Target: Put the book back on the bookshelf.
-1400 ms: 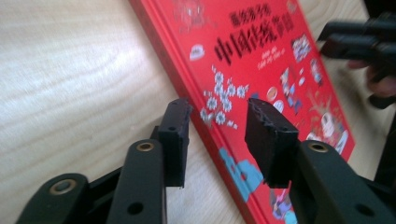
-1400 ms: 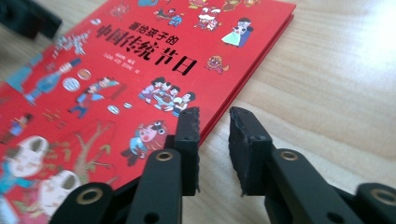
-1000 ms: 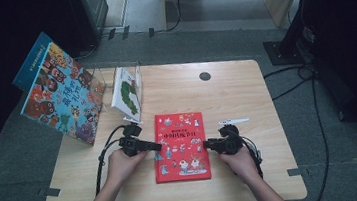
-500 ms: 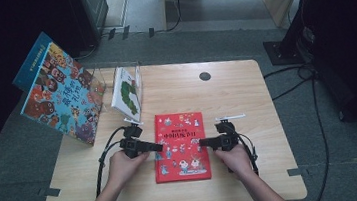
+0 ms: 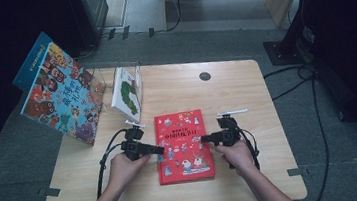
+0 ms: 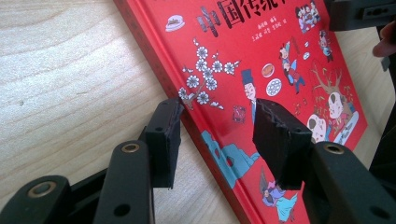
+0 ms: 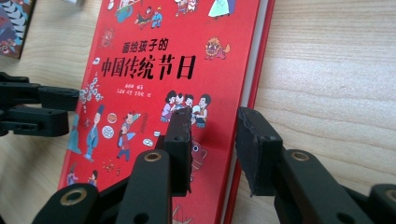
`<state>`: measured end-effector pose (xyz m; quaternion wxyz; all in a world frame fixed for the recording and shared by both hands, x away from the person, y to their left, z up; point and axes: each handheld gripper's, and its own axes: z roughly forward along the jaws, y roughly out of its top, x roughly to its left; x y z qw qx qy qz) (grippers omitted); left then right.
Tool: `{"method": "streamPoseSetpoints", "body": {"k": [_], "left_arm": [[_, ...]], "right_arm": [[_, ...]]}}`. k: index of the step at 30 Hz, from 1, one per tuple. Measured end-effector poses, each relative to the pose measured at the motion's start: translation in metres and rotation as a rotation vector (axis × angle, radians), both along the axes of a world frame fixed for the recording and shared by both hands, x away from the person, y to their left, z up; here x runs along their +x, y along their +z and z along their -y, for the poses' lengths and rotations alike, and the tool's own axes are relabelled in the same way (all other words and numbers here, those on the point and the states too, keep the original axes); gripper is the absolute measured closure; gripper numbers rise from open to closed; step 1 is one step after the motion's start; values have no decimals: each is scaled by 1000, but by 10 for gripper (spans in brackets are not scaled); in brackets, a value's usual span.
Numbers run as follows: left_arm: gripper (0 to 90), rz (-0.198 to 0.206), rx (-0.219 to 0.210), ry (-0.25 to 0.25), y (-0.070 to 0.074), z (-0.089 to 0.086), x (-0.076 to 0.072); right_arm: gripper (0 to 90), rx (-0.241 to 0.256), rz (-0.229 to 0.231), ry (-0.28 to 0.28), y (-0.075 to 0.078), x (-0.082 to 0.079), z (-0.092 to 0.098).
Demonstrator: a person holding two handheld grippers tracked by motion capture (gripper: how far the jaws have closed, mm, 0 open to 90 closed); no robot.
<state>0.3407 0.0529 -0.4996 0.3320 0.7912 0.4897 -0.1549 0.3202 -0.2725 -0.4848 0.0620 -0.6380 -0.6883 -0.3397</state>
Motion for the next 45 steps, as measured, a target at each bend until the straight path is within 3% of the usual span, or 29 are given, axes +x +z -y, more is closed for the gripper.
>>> {"method": "streamPoseSetpoints", "body": {"k": [14,22,25,29,31,35,38,41,43,45], "left_arm": [[484,-1,-11,-3,0,1,0],[462,-10,-34,18,-1,0,0],[465,-8,-40,18,-2,1,0],[467,-17,-58,7,-3,4,-1],[463,-23,-66,9,-4,4,0],[459,-28,-76,11,-4,3,1],[461,-20,-76,8,-5,3,1],[460,-17,-81,9,-5,4,1],[458,-17,-83,8,-5,3,1],[458,-17,-87,3,-5,3,2]], "right_arm": [[660,33,-27,48,38,6,-1],[654,22,-25,106,69,11,-12],[643,-13,-15,111,75,16,-17],[650,4,2,103,85,21,-19],[653,5,6,124,89,23,-19],[642,-27,-10,142,92,24,-22],[659,2,-31,157,92,23,-20],[665,21,-90,207,88,20,-25],[663,2,-66,217,86,17,-32],[669,21,-61,219,85,19,-36]]}}
